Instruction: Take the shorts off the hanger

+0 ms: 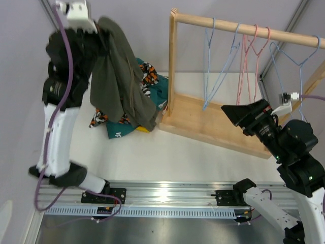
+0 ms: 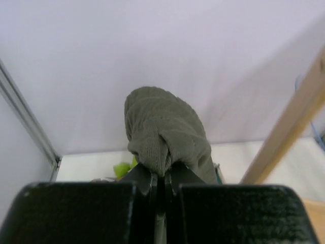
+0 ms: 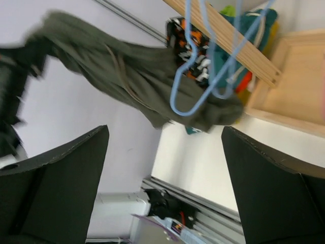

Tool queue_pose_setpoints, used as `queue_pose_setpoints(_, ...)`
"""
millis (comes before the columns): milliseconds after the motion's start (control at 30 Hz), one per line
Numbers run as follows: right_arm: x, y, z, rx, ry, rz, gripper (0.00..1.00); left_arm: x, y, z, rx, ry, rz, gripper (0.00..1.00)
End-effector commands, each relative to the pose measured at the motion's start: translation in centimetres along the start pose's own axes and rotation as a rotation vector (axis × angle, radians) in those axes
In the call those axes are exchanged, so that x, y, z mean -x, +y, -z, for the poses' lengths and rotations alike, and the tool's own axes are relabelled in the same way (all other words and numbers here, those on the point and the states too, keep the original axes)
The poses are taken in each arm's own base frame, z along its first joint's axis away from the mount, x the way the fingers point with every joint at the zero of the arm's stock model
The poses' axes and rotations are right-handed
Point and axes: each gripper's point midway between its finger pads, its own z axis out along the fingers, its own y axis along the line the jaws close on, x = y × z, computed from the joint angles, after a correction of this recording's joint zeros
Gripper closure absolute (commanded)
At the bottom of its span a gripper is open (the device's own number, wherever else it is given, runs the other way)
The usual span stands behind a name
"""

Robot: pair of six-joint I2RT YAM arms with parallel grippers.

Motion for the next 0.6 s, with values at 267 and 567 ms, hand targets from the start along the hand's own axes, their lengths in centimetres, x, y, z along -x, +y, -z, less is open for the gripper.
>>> queue_pose_setpoints(267, -3.1, -5.8, 3.0, -0.119, 0.020, 0.067, 0.01, -3.6, -1.3, -15.4, -0.134, -0.036, 0.221, 1.00)
queue_pose_setpoints(567, -3.0, -6.9, 2.6, -0.139, -0.008, 0.073, 0.01, -28.0, -6.4, -14.4, -0.171, 0.337, 0.225, 1.00)
